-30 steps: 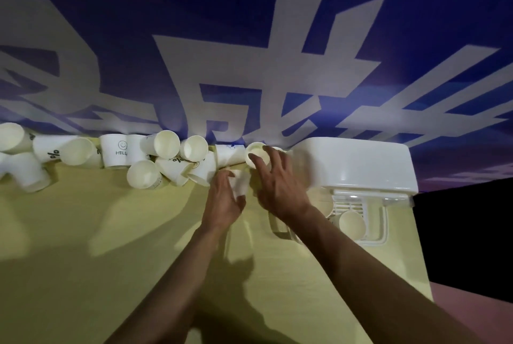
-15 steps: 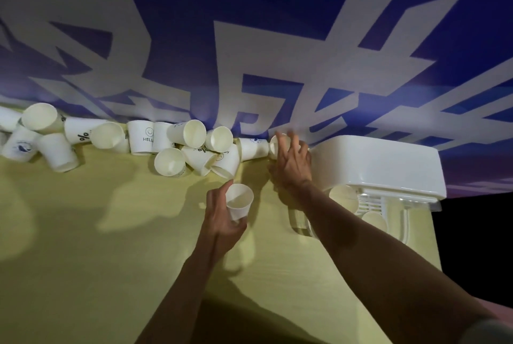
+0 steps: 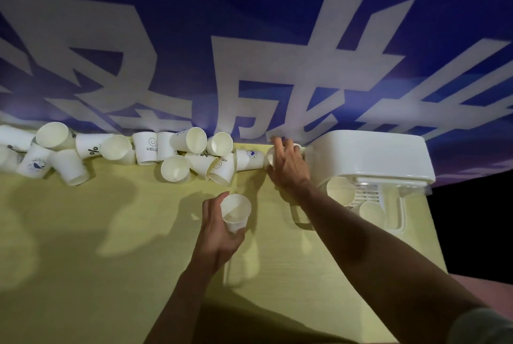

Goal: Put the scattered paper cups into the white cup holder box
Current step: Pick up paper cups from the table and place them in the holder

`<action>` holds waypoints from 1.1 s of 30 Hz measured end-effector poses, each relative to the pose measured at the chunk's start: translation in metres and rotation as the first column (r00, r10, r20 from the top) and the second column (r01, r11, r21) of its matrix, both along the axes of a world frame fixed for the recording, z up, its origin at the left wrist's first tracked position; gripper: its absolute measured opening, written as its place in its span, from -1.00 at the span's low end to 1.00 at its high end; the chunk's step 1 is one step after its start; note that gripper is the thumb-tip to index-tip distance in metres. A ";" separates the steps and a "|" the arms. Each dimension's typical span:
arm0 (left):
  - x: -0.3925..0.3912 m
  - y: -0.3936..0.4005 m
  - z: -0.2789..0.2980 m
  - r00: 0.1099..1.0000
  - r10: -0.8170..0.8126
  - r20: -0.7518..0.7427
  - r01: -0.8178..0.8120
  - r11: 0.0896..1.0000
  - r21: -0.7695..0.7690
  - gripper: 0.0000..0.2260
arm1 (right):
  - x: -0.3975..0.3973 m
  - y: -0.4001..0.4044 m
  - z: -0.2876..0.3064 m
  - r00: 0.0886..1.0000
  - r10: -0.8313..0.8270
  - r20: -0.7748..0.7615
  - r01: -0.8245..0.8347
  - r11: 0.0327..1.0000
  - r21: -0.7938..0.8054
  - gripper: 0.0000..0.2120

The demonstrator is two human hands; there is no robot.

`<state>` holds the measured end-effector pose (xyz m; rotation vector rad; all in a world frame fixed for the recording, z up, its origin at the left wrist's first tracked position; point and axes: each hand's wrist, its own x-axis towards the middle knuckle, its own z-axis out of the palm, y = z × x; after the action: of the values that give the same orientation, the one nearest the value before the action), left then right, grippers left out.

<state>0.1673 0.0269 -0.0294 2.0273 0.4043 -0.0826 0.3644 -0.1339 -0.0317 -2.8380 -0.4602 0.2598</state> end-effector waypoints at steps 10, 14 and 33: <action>0.003 -0.034 0.030 0.978 -0.171 0.116 0.181 0.981 -0.073 -0.30 | -0.101 -0.079 0.089 0.984 -0.166 0.071 0.136 0.939 0.316 -0.40; 0.001 -0.072 0.045 0.955 -0.233 0.185 0.248 0.967 -0.063 -0.31 | -0.149 -0.144 0.119 0.958 -0.278 0.068 0.228 0.884 0.409 -0.49; 0.051 -0.341 0.058 0.991 -0.105 0.088 0.094 0.988 0.119 -0.30 | -0.138 -0.415 0.092 0.973 -0.233 -0.008 0.195 0.795 0.574 -0.48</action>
<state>0.2187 -0.3139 0.0287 2.1556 0.2529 -0.0259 0.2267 -0.5484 0.0599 -2.2732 -0.1765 -0.0193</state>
